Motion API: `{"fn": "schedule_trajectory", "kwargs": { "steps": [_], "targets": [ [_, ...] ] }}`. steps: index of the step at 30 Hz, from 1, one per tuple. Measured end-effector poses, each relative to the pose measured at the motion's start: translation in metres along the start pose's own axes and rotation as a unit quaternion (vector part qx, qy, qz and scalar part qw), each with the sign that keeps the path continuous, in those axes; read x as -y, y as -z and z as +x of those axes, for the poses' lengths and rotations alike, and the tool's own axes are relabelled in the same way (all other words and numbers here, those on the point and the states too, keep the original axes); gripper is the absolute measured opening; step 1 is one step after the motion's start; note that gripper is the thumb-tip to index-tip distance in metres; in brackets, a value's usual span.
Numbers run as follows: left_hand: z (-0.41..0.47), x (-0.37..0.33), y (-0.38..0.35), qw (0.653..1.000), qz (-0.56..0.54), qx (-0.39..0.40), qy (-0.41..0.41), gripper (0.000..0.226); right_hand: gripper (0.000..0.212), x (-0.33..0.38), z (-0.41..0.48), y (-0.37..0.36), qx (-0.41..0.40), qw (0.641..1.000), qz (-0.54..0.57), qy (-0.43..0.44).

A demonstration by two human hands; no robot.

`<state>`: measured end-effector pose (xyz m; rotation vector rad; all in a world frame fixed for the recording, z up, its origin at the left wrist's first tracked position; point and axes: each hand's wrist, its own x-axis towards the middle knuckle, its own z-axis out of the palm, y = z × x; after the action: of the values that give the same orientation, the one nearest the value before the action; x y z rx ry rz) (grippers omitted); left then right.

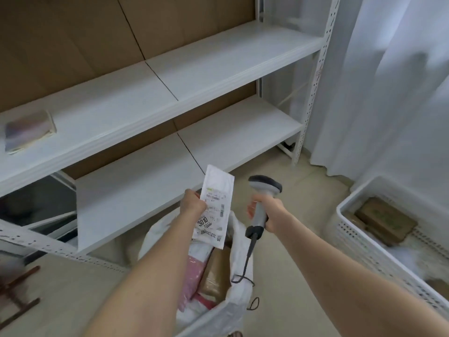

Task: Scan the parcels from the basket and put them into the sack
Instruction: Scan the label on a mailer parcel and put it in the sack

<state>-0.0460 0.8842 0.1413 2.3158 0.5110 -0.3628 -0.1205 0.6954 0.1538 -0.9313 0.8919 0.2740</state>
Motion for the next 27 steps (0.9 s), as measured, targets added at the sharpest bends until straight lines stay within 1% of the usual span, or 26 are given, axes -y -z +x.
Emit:
{"fn": "schedule_trajectory", "kwargs": {
  "steps": [3, 5, 7, 9, 10, 12, 14, 15, 17, 19, 20, 21, 22, 24, 25, 27],
  "targets": [
    [0.04, 0.047, -0.002, 0.995, 0.093, 0.032, 0.008, 0.021, 0.028, -0.034, 0.034, -0.022, -0.031, 0.998, -0.022, -0.04],
    [0.061, 0.079, -0.011, 0.984, 0.162, 0.069, 0.02, 0.024, 0.028, -0.057, 0.056, -0.028, -0.047, 0.997, -0.019, -0.06],
    [0.071, 0.106, -0.026, 0.976, 0.196, 0.09, 0.036, 0.03, 0.028, -0.078, 0.074, -0.028, -0.071, 0.994, -0.02, -0.078],
    [0.077, 0.126, -0.046, 0.963, 0.237, 0.125, 0.042, 0.041, 0.03, -0.096, 0.088, -0.026, -0.088, 0.991, -0.02, -0.096],
    [0.08, 0.133, -0.055, 0.956, 0.251, 0.143, 0.042, 0.041, 0.031, -0.102, 0.094, -0.024, -0.093, 0.99, -0.02, -0.102],
    [0.087, 0.139, -0.067, 0.954, 0.242, 0.17, 0.051, 0.037, 0.032, -0.11, 0.104, -0.02, -0.1, 0.989, -0.015, -0.11],
    [0.093, 0.14, -0.071, 0.948, 0.245, 0.199, 0.043, 0.035, 0.031, -0.116, 0.112, -0.019, -0.1, 0.988, -0.012, -0.118],
    [0.097, 0.141, -0.075, 0.944, 0.243, 0.22, 0.045, 0.037, 0.031, -0.118, 0.115, -0.018, -0.099, 0.988, -0.011, -0.119],
    [0.098, 0.146, -0.08, 0.927, 0.254, 0.273, 0.045, 0.042, 0.033, -0.122, 0.121, -0.018, -0.099, 0.988, -0.021, -0.118],
    [0.095, 0.152, -0.084, 0.912, 0.284, 0.295, 0.034, 0.043, 0.035, -0.126, 0.124, -0.016, -0.102, 0.987, -0.05, -0.115],
    [0.095, 0.155, -0.085, 0.913, 0.276, 0.297, 0.036, 0.043, 0.035, -0.128, 0.125, -0.014, -0.102, 0.986, -0.076, -0.113],
    [0.096, 0.157, -0.087, 0.926, 0.241, 0.289, 0.04, 0.042, 0.034, -0.131, 0.127, -0.012, -0.101, 0.984, -0.105, -0.106],
    [0.098, 0.158, -0.089, 0.945, 0.187, 0.265, 0.04, 0.041, 0.034, -0.133, 0.128, -0.011, -0.098, 0.981, -0.134, -0.096],
    [0.101, 0.16, -0.083, 0.978, 0.085, 0.184, 0.041, 0.037, 0.034, -0.138, 0.13, -0.014, -0.086, 0.975, -0.19, -0.077],
    [0.103, 0.161, -0.075, 0.987, 0.067, 0.143, 0.04, 0.034, 0.033, -0.142, 0.131, -0.019, -0.081, 0.97, -0.219, -0.074],
    [0.109, 0.174, -0.053, 0.991, 0.1, 0.07, 0.045, 0.028, 0.028, -0.153, 0.132, -0.031, -0.07, 0.958, -0.265, -0.078]
  ]
}}
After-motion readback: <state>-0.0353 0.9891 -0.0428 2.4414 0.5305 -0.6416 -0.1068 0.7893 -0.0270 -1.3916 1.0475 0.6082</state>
